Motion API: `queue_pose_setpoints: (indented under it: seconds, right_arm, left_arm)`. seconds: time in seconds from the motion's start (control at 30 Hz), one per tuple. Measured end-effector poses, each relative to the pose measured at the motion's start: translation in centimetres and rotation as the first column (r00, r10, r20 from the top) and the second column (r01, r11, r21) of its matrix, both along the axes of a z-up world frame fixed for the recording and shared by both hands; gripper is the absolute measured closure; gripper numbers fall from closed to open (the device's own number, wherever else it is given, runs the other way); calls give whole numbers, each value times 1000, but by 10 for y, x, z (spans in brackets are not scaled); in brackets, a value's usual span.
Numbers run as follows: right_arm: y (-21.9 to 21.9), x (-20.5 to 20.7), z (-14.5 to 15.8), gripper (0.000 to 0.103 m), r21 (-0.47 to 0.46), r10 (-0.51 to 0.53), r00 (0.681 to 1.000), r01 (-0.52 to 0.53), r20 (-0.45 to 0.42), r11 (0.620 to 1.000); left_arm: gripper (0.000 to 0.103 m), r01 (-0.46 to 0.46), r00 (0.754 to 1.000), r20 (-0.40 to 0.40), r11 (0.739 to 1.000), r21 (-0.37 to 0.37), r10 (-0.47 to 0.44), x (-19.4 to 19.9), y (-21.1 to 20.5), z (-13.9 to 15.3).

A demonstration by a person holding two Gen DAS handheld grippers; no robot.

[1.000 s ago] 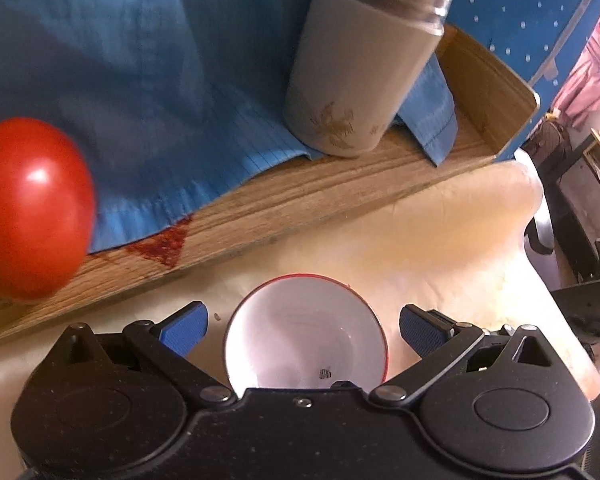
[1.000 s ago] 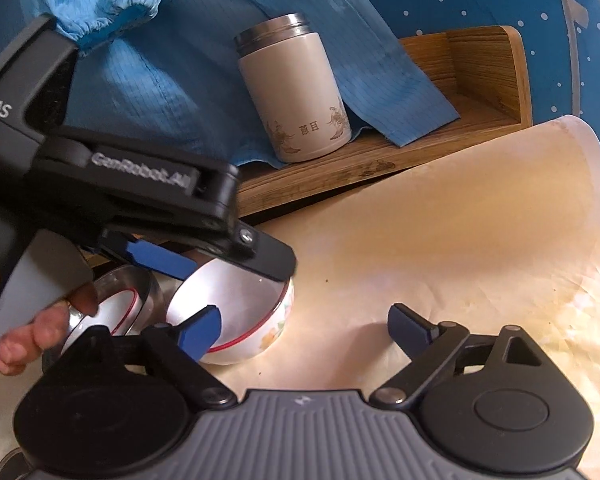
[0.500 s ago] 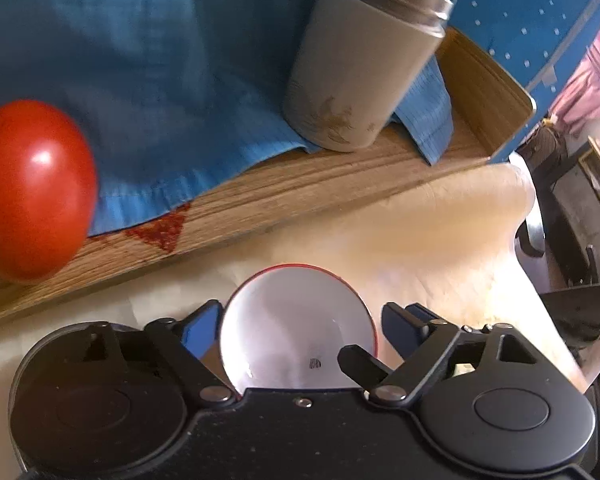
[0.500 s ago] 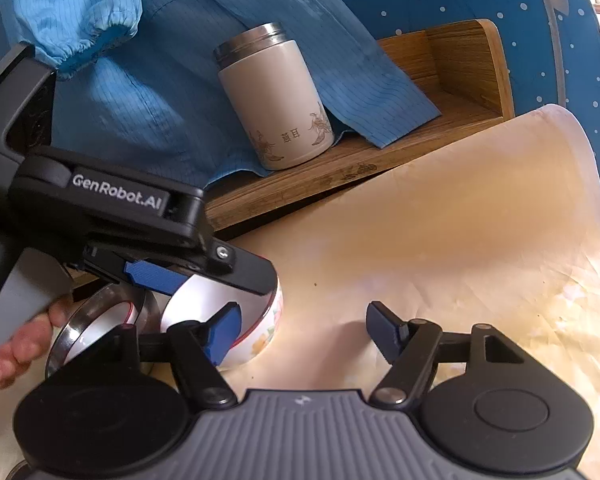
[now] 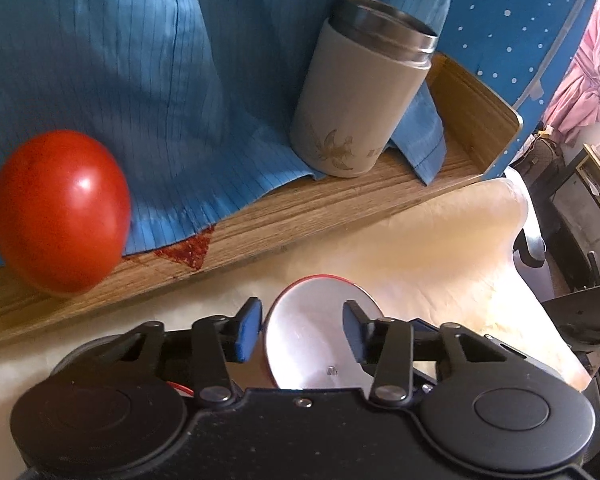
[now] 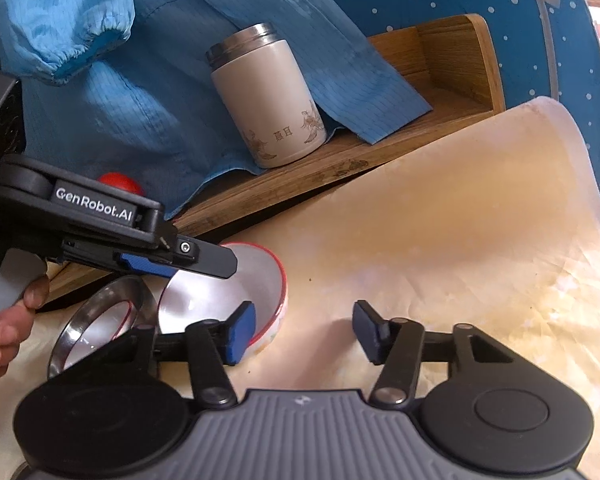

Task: Organize plates and bowls
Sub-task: 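Lift the small white bowl with both grippers and carry it over the steel bowl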

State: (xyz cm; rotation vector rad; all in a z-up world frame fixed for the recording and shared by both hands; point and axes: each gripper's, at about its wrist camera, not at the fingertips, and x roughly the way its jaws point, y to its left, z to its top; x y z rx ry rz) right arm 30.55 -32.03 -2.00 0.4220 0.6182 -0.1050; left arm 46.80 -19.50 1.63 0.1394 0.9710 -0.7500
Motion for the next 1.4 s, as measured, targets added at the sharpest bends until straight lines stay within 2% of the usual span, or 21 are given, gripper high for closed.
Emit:
queue_pose_setpoints:
  seconds: [0.17, 0.27, 0.4, 0.43, 0.8, 0.97, 1.17, 1.4]
  right_arm:
    - [0, 0, -1, 59, 24, 13, 1000, -13, -1, 1000]
    - [-1, 1, -2, 69, 50, 26, 1000, -25, -5, 998]
    - [-1, 1, -4, 85, 60, 38, 999, -36, -17, 998]
    - [-1, 1, -5, 85, 63, 40, 999, -38, -19, 997]
    - [-2, 1, -12, 90, 78, 46, 999, -44, -17, 996]
    - [-3, 1, -14, 92, 79, 42, 999, -41, -17, 996]
    - [-5, 1, -16, 93, 96, 39, 999, -38, -13, 995]
    - [-15, -2, -19, 95, 171, 30, 1000, -29, -4, 985]
  left_arm:
    - [63, 18, 998, 60, 1000, 19, -19, -11, -2, 2]
    - [66, 23, 996, 89, 1000, 20, -24, -17, -2, 6]
    - [82, 37, 991, 124, 999, 19, -39, -24, 0, 13]
    - [85, 36, 991, 125, 999, 17, -38, -25, 1, 14]
    - [85, 10, 990, 143, 998, 65, -19, -33, 3, 8]
    - [84, 26, 990, 135, 987, 161, -48, -39, -7, -2]
    - [83, -2, 991, 133, 987, 159, -19, -41, -6, -2]
    - [82, -6, 981, 192, 982, 190, -31, -50, -14, 0]
